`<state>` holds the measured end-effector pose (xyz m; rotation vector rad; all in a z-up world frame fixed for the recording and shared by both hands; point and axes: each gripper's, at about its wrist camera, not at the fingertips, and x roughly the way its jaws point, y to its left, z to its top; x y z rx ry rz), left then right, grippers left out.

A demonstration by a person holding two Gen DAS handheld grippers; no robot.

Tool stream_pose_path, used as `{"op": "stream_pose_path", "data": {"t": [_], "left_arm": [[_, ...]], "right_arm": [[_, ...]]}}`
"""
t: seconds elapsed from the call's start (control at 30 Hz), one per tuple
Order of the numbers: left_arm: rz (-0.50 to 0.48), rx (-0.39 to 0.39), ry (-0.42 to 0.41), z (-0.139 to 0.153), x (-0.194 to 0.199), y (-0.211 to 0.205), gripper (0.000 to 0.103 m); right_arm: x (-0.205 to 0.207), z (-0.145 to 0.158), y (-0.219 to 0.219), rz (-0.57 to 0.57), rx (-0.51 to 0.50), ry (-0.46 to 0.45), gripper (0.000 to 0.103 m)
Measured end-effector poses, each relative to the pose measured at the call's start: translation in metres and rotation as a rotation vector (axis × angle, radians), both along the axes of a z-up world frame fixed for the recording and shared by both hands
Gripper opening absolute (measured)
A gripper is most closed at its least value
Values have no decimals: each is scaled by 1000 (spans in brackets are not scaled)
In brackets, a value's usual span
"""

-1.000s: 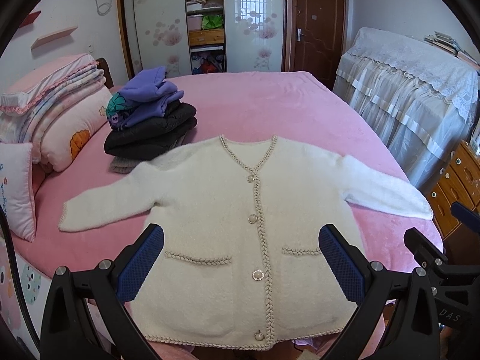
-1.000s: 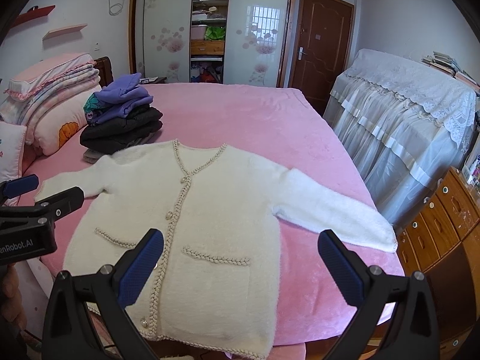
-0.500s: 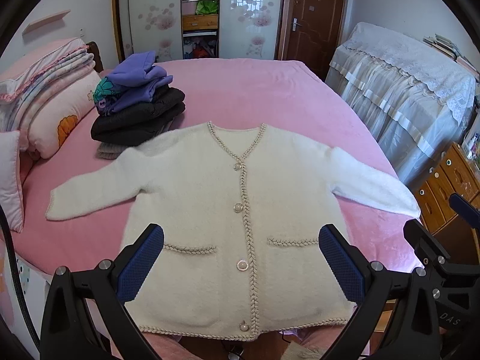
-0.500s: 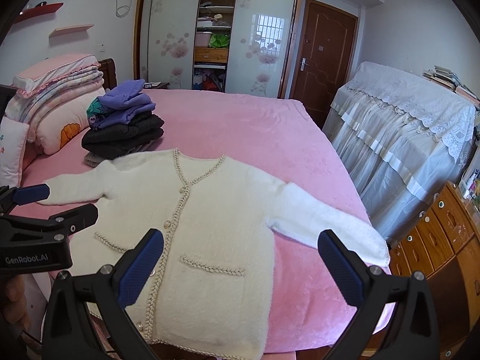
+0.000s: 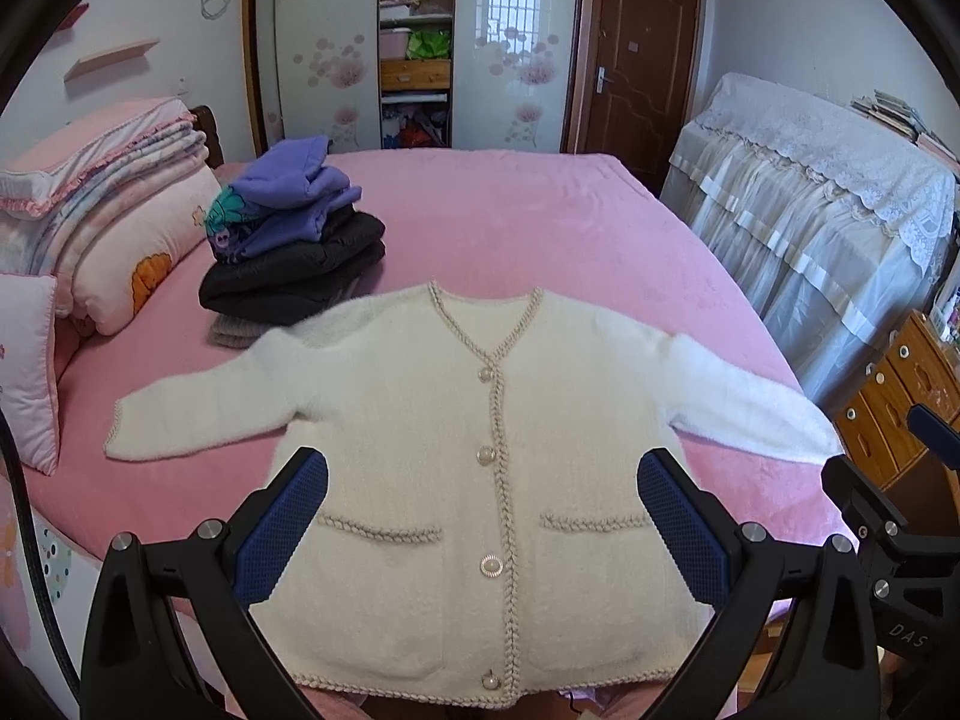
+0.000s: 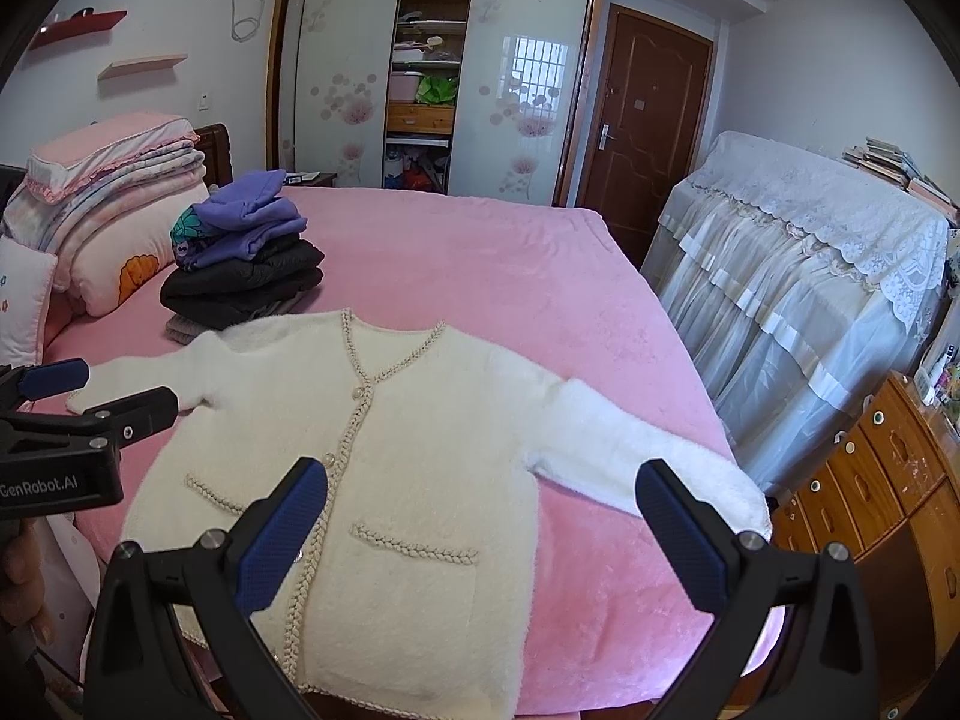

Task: Fold large clothes
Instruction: 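Move both tools over the cream cardigan toward its sleeve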

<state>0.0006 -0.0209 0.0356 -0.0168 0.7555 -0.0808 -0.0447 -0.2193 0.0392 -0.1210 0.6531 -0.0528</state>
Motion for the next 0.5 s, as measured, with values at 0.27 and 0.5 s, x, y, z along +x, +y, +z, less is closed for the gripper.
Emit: {"op": "stream_pose_path", "data": {"t": [0.27, 0.5], "left_arm": [[-5, -8, -105, 34, 8, -13, 103], [-25, 13, -172, 56, 26, -43, 103]], "right_arm": [[3, 16, -13, -19, -24, -45, 103], [12, 33, -37, -67, -47, -86, 103]]}}
